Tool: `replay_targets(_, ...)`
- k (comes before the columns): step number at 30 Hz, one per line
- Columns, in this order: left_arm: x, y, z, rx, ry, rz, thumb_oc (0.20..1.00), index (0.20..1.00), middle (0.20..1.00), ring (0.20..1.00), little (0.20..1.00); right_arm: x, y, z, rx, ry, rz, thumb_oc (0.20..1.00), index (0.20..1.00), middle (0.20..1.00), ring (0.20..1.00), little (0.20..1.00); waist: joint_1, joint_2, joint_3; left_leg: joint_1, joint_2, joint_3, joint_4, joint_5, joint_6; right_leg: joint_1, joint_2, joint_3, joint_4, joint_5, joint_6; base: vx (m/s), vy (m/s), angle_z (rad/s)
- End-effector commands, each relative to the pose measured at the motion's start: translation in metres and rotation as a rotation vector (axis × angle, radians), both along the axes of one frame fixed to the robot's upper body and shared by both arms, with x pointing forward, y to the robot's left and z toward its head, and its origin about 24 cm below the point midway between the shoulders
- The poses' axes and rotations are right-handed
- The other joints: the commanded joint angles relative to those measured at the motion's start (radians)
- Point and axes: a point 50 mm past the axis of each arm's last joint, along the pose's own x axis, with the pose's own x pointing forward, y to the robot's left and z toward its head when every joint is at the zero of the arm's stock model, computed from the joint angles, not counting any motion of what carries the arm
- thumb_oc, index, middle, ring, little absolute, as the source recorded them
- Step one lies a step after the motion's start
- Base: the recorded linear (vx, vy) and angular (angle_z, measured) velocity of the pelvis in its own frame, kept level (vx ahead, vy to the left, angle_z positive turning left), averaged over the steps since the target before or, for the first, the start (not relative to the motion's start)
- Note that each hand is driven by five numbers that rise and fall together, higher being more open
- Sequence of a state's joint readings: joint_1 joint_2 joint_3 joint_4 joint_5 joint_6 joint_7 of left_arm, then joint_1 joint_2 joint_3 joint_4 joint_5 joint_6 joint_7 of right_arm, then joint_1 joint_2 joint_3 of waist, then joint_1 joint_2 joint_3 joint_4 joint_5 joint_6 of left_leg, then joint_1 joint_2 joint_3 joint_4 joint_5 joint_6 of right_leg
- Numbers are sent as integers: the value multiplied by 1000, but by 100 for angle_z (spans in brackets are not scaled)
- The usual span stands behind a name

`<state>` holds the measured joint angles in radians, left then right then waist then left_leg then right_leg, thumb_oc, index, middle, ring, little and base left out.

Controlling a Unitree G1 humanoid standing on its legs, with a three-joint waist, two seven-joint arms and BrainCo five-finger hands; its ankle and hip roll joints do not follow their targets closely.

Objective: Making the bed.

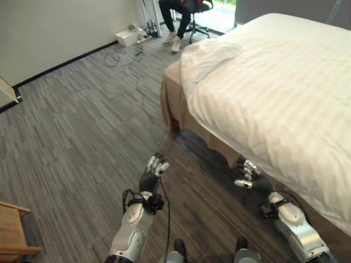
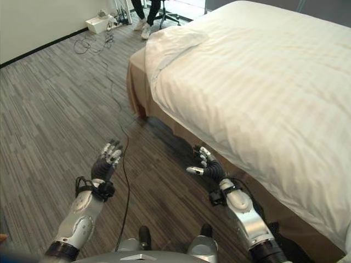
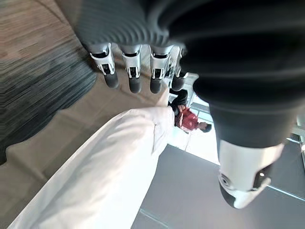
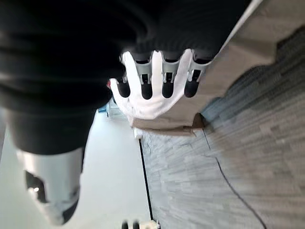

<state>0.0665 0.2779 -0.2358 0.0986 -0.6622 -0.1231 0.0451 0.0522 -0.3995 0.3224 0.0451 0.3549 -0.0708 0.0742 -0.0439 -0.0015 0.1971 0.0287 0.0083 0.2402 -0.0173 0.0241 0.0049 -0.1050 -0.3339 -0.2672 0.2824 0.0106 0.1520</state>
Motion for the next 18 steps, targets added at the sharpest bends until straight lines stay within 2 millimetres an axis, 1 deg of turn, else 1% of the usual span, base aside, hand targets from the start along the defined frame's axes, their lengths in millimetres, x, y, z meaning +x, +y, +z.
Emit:
replay_targets(1, 11, 11, 24, 61, -133, 12, 1000, 1000, 1000, 1000, 1000, 10, 26, 25, 88, -123, 97, 1000, 1000, 1000, 1000, 1000, -18, 0, -14, 51, 7, -42, -28, -10, 33, -18, 90, 97, 184, 61, -22, 112, 123, -16)
replay_targets(2, 11, 9, 23, 56, -137, 3, 1000, 1000, 1000, 1000, 1000, 10, 27, 24, 83, -118, 109, 1000, 1000, 1000, 1000, 1000, -31, 6, -13, 64, 3, -71, -40, -6, 31, -45, 159, 132, 163, 13, -27, 143, 66, -7)
replay_targets(3, 11, 7, 22, 44, -134, -11, 1000, 1000, 1000, 1000, 1000, 10, 26, 25, 81, -121, 116, 1000, 1000, 1000, 1000, 1000, -45, 7, -17, 67, -2, -89, -40, -6, 27, -47, 225, 160, 110, -32, -34, 232, 33, 38)
replay_targets(4, 11, 4, 23, 54, -147, -41, 1000, 1000, 1000, 1000, 1000, 9, 21, 26, 69, -124, 115, 1000, 1000, 1000, 1000, 1000, -51, 0, -31, 66, -25, -113, -45, -9, 23, -46, 271, 171, -4, -37, -37, 186, 13, 53)
replay_targets(5, 10, 4, 23, 54, -146, -41, 1000, 1000, 1000, 1000, 1000, 9, 21, 25, 69, -124, 115, 1000, 1000, 1000, 1000, 1000, -54, 2, -30, 68, -23, -116, -46, -10, 23, -40, 273, 167, -10, -35, -37, 198, -26, 90)
replay_targets(6, 11, 4, 23, 59, -149, -41, 1000, 1000, 1000, 1000, 1000, 8, 18, 26, 77, -127, 103, 1000, 1000, 1000, 1000, 1000, -56, -9, -40, 68, -37, -129, -45, -16, 20, -17, 280, 160, -145, -15, -43, 133, -38, 67)
replay_targets(7, 14, 3, 25, 74, -156, -43, 1000, 1000, 1000, 1000, 1000, 7, 15, 25, 84, -125, 80, 1000, 1000, 1000, 1000, 1000, -62, -15, -40, 63, -45, -156, -33, -17, 19, 8, 296, 218, -137, -23, -52, 169, -35, 70)
replay_targets(8, 14, -2, 24, 69, -157, -59, 1000, 1000, 1000, 1000, 1000, 5, 14, 24, 93, -119, 77, 1000, 1000, 1000, 1000, 1000, -59, -20, -51, 60, -51, -182, -29, -21, 21, 22, 301, 254, -143, -21, -41, 95, -6, 82)
replay_targets(9, 14, -2, 24, 69, -157, -60, 1000, 1000, 1000, 1000, 1000, 5, 14, 24, 93, -118, 76, 1000, 1000, 1000, 1000, 1000, -59, -20, -51, 60, -52, -182, -28, -22, 22, 23, 301, 254, -143, -21, -41, 204, -39, 104)
replay_targets(10, 10, 0, 20, 65, -139, -46, 1000, 1000, 1000, 1000, 1000, 10, 15, 28, 94, -131, 78, 1000, 1000, 1000, 1000, 1000, -43, -13, -76, 76, -54, -172, -40, -29, 22, 75, 299, 238, -220, -4, -44, 164, -42, 86)
replay_targets(11, 10, 0, 20, 65, -139, -46, 1000, 1000, 1000, 1000, 1000, 10, 15, 28, 94, -131, 78, 1000, 1000, 1000, 1000, 1000, -43, -13, -75, 77, -54, -172, -40, -30, 22, 77, 300, 238, -223, -3, -44, 262, -64, 28)
replay_targets(12, 6, 1, 16, 48, -115, -60, 1000, 1000, 1000, 1000, 1000, 10, 13, 31, 73, -145, 83, 1000, 1000, 1000, 1000, 1000, -39, -9, -87, 77, -55, -169, -41, -30, 21, 98, 303, 235, -256, 2, -48, 136, -23, -10)
replay_targets(15, 4, 4, 14, 61, -100, -53, 1000, 1000, 1000, 1000, 1000, 9, 10, 30, 46, -149, 72, 1000, 1000, 1000, 1000, 1000, -41, -6, -91, 80, -55, -169, -43, -31, 21, 110, 305, 238, -265, 0, -52, 83, -12, -2)
replay_targets(18, 5, 2, 13, 33, -89, -44, 1000, 1000, 1000, 1000, 1000, 4, 6, 26, 31, -131, 70, 1000, 1000, 1000, 1000, 1000, -47, -2, -92, 89, -53, -164, -57, -31, 18, 119, 305, 233, -273, -7, -55, 78, -25, 1)
